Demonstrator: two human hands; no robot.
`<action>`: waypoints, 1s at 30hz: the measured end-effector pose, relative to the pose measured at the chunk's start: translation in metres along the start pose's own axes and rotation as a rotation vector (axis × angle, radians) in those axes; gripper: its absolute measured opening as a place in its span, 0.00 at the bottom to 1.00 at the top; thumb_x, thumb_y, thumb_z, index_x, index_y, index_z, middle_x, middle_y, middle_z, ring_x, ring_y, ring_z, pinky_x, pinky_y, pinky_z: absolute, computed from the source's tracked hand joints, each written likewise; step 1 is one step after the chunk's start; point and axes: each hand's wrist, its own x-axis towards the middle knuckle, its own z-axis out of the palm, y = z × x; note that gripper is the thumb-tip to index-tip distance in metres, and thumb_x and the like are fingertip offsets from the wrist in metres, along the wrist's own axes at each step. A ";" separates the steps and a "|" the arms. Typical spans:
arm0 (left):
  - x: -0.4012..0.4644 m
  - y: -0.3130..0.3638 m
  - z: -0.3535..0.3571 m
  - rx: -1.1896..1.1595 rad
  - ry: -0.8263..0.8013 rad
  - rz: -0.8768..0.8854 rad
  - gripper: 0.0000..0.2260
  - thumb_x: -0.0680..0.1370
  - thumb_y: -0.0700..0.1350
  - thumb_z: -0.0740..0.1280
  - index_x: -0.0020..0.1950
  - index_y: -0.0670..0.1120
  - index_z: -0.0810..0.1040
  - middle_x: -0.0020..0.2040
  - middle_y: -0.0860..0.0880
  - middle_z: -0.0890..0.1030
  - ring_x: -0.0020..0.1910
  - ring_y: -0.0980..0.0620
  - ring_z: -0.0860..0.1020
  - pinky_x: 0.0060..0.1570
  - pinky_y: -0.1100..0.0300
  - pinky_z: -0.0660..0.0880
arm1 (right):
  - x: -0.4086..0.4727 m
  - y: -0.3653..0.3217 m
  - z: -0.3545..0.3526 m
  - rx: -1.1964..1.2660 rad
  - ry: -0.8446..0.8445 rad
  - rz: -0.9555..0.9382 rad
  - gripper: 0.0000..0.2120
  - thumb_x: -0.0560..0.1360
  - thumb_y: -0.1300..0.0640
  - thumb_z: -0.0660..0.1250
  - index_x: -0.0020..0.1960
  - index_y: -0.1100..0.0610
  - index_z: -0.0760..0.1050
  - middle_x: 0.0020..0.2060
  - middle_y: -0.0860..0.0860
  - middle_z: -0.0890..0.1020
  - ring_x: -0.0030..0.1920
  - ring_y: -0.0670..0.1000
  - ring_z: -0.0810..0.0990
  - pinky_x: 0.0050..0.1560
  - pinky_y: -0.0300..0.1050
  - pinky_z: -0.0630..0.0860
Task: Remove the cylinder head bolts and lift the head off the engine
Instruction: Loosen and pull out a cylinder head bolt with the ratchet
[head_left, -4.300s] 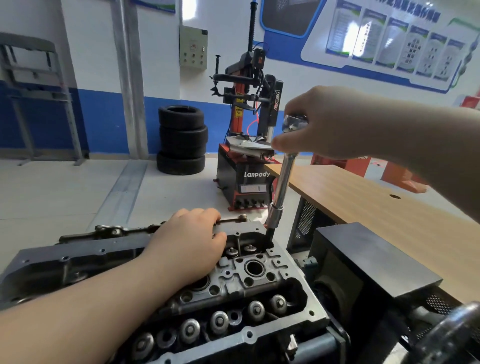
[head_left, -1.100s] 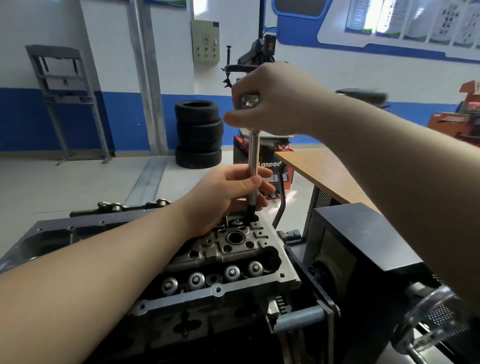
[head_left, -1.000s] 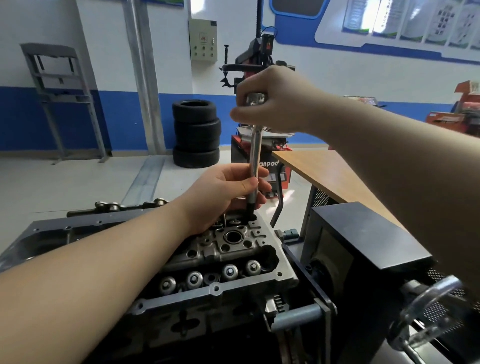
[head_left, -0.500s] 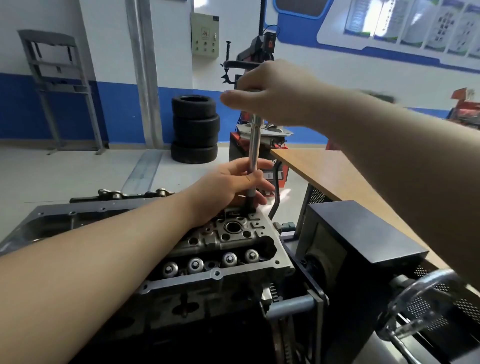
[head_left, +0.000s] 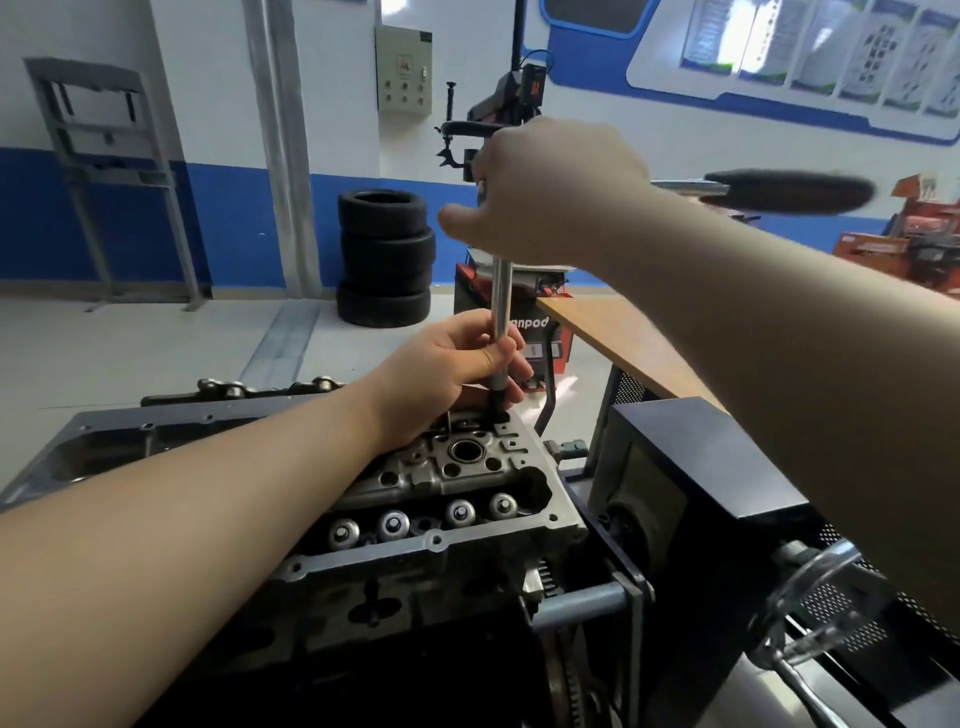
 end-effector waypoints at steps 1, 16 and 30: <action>0.000 0.001 0.001 -0.012 -0.009 -0.012 0.09 0.87 0.42 0.63 0.65 0.41 0.78 0.57 0.40 0.86 0.55 0.37 0.85 0.59 0.43 0.84 | 0.000 0.006 0.000 0.124 -0.047 -0.027 0.22 0.72 0.34 0.60 0.36 0.51 0.73 0.31 0.48 0.75 0.32 0.52 0.75 0.32 0.43 0.67; -0.001 0.001 0.000 -0.090 0.000 -0.015 0.08 0.87 0.40 0.63 0.63 0.40 0.78 0.53 0.41 0.85 0.51 0.39 0.85 0.56 0.46 0.84 | -0.001 -0.008 -0.006 -0.044 -0.046 0.063 0.15 0.73 0.42 0.63 0.38 0.53 0.72 0.34 0.50 0.75 0.32 0.54 0.73 0.32 0.42 0.64; -0.001 -0.002 0.000 -0.070 -0.010 -0.024 0.11 0.81 0.44 0.69 0.62 0.46 0.83 0.54 0.44 0.85 0.54 0.39 0.85 0.60 0.45 0.83 | -0.008 -0.005 -0.011 -0.082 -0.128 0.186 0.07 0.75 0.54 0.64 0.40 0.55 0.70 0.35 0.52 0.73 0.33 0.56 0.73 0.34 0.47 0.67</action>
